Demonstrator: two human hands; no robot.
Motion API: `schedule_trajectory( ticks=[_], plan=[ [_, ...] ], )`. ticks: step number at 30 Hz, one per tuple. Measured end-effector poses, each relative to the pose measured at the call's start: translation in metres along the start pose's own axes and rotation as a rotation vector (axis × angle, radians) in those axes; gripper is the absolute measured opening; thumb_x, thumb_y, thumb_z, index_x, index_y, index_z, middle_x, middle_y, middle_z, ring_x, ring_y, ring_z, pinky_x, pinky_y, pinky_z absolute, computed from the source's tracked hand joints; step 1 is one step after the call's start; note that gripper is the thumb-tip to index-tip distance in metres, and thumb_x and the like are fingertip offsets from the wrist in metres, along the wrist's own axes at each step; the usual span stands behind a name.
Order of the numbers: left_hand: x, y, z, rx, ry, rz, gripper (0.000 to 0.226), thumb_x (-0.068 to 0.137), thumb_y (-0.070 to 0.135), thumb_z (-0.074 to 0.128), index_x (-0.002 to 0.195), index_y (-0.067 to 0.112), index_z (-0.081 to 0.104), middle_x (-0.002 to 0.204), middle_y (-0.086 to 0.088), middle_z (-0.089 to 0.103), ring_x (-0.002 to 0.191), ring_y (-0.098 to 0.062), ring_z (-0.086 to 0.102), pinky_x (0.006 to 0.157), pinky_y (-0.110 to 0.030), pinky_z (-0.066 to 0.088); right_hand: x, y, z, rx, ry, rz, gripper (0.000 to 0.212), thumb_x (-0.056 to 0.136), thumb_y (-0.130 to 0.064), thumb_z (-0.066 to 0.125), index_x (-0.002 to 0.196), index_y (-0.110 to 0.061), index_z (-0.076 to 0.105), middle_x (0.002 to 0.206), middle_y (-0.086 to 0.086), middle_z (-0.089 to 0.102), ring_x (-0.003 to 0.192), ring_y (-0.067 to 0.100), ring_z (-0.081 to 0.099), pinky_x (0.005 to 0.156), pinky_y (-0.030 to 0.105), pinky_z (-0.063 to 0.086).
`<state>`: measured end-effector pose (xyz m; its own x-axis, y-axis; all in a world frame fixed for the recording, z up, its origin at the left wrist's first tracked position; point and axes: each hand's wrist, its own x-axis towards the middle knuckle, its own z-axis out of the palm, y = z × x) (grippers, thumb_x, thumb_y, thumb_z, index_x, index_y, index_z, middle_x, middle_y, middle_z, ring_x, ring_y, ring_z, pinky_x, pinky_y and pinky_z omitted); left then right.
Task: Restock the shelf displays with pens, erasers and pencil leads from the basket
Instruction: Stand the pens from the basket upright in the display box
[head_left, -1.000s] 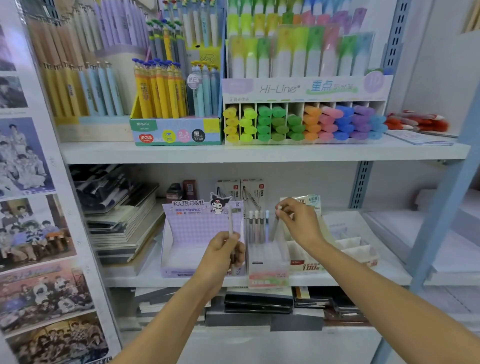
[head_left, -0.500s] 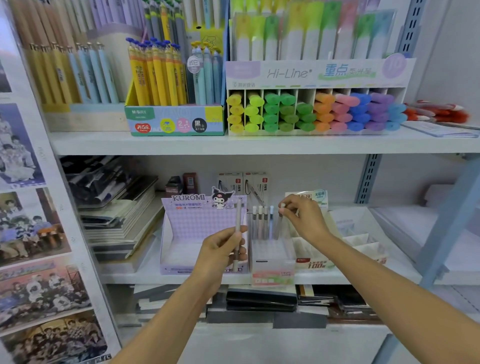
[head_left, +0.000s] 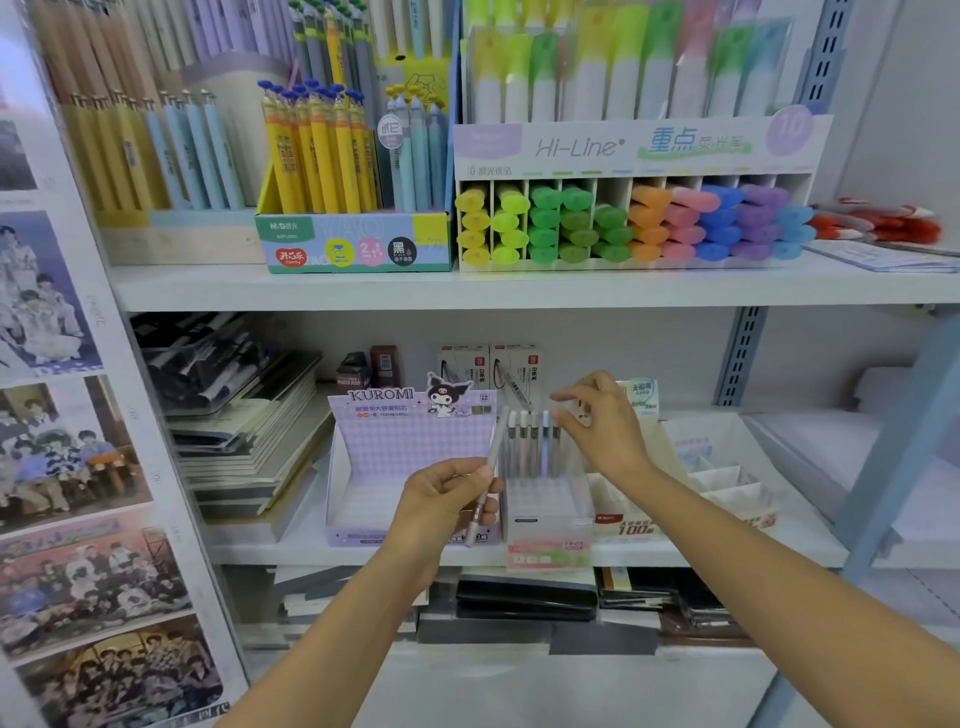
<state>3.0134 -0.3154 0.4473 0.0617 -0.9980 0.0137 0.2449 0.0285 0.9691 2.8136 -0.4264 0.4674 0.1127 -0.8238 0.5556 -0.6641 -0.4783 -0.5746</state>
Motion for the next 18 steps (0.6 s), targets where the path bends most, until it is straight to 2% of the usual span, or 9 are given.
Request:
schedule_trajectory(
  ticks=[1,3,5,6,9,12,16,18],
  plan=[
    [-0.001,0.001,0.0,0.011,-0.005,0.001,0.014,0.09,0.006,0.064,0.101,-0.002,0.066,0.079,-0.011,0.073,0.058,-0.015,0.063,0.058,-0.024,0.055,-0.002,-0.007,-0.005,0.139,-0.037,0.015,0.026,0.089,-0.028,0.066,0.114,-0.02,0.068,0.11,-0.002,0.056,0.082,0.01,0.056,0.078,0.021,0.047],
    [-0.003,0.003,0.003,0.045,-0.017,-0.002,0.013,0.089,0.006,0.064,0.099,-0.002,0.067,0.079,-0.012,0.073,0.057,-0.016,0.063,0.057,-0.024,0.056,-0.008,-0.024,-0.013,0.46,-0.229,0.048,0.035,0.09,-0.031,0.064,0.124,-0.024,0.062,0.115,-0.001,0.063,0.076,0.01,0.065,0.071,0.021,0.053],
    [-0.006,0.004,0.007,0.075,-0.036,-0.012,0.01,0.089,0.006,0.065,0.094,0.0,0.07,0.079,-0.013,0.073,0.057,-0.016,0.062,0.056,-0.024,0.055,-0.016,-0.035,-0.017,0.639,-0.42,0.065,0.033,0.088,-0.024,0.067,0.121,-0.021,0.064,0.104,0.004,0.07,0.075,0.015,0.068,0.07,0.024,0.056],
    [-0.008,0.005,0.009,0.084,-0.046,-0.015,0.008,0.088,0.006,0.066,0.092,0.001,0.071,0.08,-0.014,0.073,0.057,-0.017,0.062,0.055,-0.025,0.055,-0.02,-0.037,-0.018,0.67,-0.463,0.067,0.027,0.086,-0.018,0.068,0.114,-0.017,0.067,0.097,0.006,0.071,0.074,0.017,0.068,0.069,0.025,0.056],
    [-0.016,0.011,0.012,0.059,-0.074,-0.036,0.011,0.085,0.01,0.07,0.093,0.004,0.074,0.089,-0.016,0.074,0.06,-0.017,0.064,0.059,-0.025,0.056,-0.028,-0.04,-0.027,0.762,-0.4,0.135,0.013,0.083,-0.004,0.07,0.096,-0.006,0.069,0.083,0.01,0.07,0.069,0.019,0.067,0.065,0.022,0.056],
    [-0.021,0.021,0.008,-0.079,-0.043,-0.04,0.03,0.069,0.011,0.077,0.097,0.001,0.073,0.092,-0.018,0.074,0.065,-0.017,0.067,0.062,-0.023,0.056,-0.036,-0.036,-0.042,0.873,-0.295,0.201,0.013,0.081,-0.004,0.071,0.092,0.001,0.067,0.076,0.011,0.072,0.067,0.022,0.067,0.062,0.024,0.057],
    [-0.027,0.028,0.013,-0.172,0.025,0.051,0.016,0.066,0.009,0.075,0.081,0.008,0.078,0.08,-0.011,0.072,0.066,-0.015,0.067,0.064,-0.021,0.057,-0.054,-0.04,-0.053,0.839,-0.396,0.183,0.018,0.079,-0.007,0.073,0.089,0.005,0.064,0.075,0.014,0.072,0.065,0.021,0.068,0.06,0.025,0.057],
    [-0.03,0.029,0.019,-0.187,0.029,0.105,0.014,0.074,0.009,0.073,0.087,0.008,0.077,0.08,-0.007,0.072,0.072,-0.015,0.068,0.068,-0.021,0.057,-0.063,-0.043,-0.054,0.825,-0.462,0.182,0.014,0.081,-0.004,0.072,0.088,0.004,0.063,0.077,0.016,0.072,0.066,0.022,0.068,0.061,0.026,0.057]
  ],
)
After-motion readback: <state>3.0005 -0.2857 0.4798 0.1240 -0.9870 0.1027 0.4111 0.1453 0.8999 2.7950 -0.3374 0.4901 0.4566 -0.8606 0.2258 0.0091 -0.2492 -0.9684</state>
